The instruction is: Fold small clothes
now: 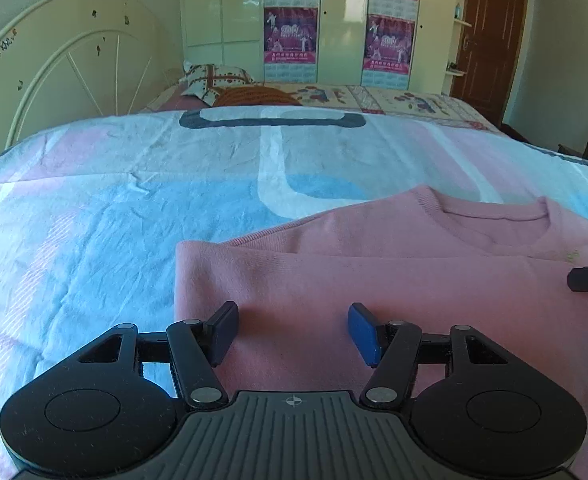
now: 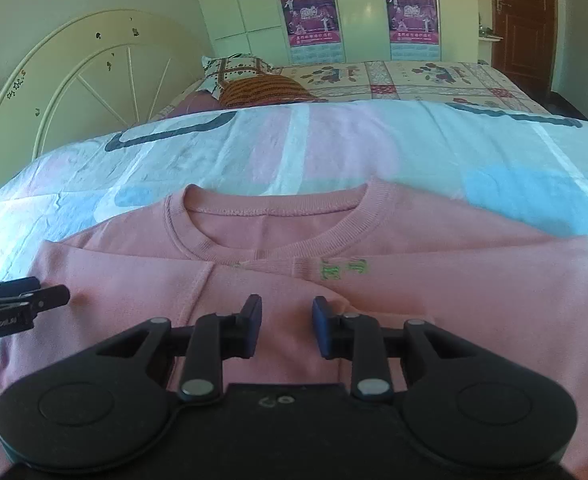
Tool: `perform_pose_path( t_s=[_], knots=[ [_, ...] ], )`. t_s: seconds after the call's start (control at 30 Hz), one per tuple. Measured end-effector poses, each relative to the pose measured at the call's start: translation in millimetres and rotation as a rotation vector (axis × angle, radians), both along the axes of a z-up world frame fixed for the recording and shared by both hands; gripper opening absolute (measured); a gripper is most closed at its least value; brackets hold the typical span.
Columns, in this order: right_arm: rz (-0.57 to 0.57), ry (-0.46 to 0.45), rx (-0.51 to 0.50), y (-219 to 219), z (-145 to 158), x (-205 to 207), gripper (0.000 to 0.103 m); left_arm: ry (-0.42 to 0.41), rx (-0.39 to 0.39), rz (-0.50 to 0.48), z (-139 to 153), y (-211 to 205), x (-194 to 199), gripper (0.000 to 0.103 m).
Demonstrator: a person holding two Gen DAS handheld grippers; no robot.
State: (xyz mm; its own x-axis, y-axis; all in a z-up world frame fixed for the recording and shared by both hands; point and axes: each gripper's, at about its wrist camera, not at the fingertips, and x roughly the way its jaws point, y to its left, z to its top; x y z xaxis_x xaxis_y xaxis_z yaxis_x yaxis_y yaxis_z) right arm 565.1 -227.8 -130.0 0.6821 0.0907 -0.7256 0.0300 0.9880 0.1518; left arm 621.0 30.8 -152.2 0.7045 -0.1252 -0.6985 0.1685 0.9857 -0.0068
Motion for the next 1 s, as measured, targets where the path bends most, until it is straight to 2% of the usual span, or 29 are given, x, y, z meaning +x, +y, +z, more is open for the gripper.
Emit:
perform_pose_path(
  t_s=[0.1, 0.2, 0.27, 0.33, 0.4, 0.43, 0.57, 0.63, 0.7, 0.77, 0.8, 0.83, 0.87, 0.9, 1.0],
  knots=[
    [-0.021, 0.015, -0.039, -3.8, -10.0, 7.3, 0.021, -0.022, -0.08, 0.001, -3.7, 15.4, 14.3, 0.06],
    [-0.029, 0.003, -0.016, -10.8, -9.5, 1.1, 0.021, -0.021, -0.093, -0.009, -4.0, 17.6, 16.6, 0.06],
    [-0.029, 0.008, -0.027, -6.7, -7.8, 0.7, 0.024, -0.029, -0.072, 0.008, -2.0, 13.9, 10.9, 0.06],
    [-0.031, -0.024, -0.035, 2.5, 0.7, -1.0, 0.037, -0.061, -0.056, 0.019, 5.5, 5.9, -3.6, 0.061],
    [0.003, -0.061, -0.025, 15.1, 5.1, -2.5, 0.039, -0.057, -0.146, 0.001, 9.0, -4.2, -17.9, 0.062],
    [0.023, -0.059, -0.009, 22.3, 4.0, -1.8, 0.039, -0.058, -0.153, -0.021, 8.3, -15.2, -24.8, 0.062],
    [0.113, -0.02, -0.012, 51.5, -8.2, 0.5, 0.036, -0.037, -0.092, -0.114, -2.5, -60.8, -46.4, 0.063],
    [0.14, -0.017, -0.044, 54.5, -10.0, -4.8, 0.035, -0.041, -0.064, -0.116, -6.3, -62.2, -53.1, 0.065],
    [0.115, -0.017, -0.084, 42.2, -6.4, -13.0, 0.035, -0.047, -0.069, -0.099, -6.0, -47.3, -57.4, 0.067],
    [0.034, -0.01, -0.125, 14.0, -4.7, -23.8, 0.031, -0.061, -0.006, -0.066, -5.3, -23.6, -65.0, 0.067],
    [0.018, -0.011, -0.096, -2.8, -3.6, -30.7, 0.022, -0.061, 0.013, -0.054, -6.2, -11.4, -68.6, 0.067],
    [-0.006, -0.004, -0.077, -15.6, -2.1, -35.8, 0.02, -0.059, 0.0, -0.052, -7.1, 2.8, -72.7, 0.067],
    [-0.006, -0.004, -0.065, -21.4, -0.6, -40.1, 0.02, -0.062, -0.033, -0.058, -6.3, 12.3, -77.1, 0.067],
    [-0.005, -0.003, -0.077, -22.0, -0.5, -44.0, 0.02, -0.064, -0.034, -0.047, -4.3, 15.3, -80.2, 0.067],
    [0.002, -0.021, -0.093, -10.4, 2.8, -55.5, 0.031, -0.065, -0.034, -0.034, 5.6, 13.8, -90.0, 0.067]
  ],
)
